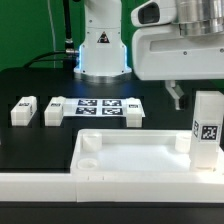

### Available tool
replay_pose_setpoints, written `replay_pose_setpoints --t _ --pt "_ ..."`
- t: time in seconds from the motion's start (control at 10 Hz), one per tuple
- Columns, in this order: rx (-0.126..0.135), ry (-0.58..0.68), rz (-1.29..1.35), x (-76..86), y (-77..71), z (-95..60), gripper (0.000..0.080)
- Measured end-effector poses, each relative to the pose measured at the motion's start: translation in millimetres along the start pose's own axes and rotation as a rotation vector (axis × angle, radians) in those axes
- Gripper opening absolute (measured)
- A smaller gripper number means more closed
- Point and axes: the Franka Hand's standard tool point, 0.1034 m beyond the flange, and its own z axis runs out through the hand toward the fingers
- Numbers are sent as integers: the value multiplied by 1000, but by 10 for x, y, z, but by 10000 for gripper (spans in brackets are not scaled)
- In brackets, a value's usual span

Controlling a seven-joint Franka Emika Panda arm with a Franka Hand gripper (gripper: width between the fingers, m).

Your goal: Assemble desk

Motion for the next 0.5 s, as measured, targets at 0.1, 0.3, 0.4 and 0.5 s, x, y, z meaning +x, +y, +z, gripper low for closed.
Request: replay_pose_setpoints --t 0.1,0.3,0.4,0.5 --pt "-39 16 -140 -2 -62 34 649" --pt "-40 14 -135 -34 -106 49 623" --pt "-40 14 -122 -33 -101 52 623" --pt "-39 15 -58 -38 -108 54 445"
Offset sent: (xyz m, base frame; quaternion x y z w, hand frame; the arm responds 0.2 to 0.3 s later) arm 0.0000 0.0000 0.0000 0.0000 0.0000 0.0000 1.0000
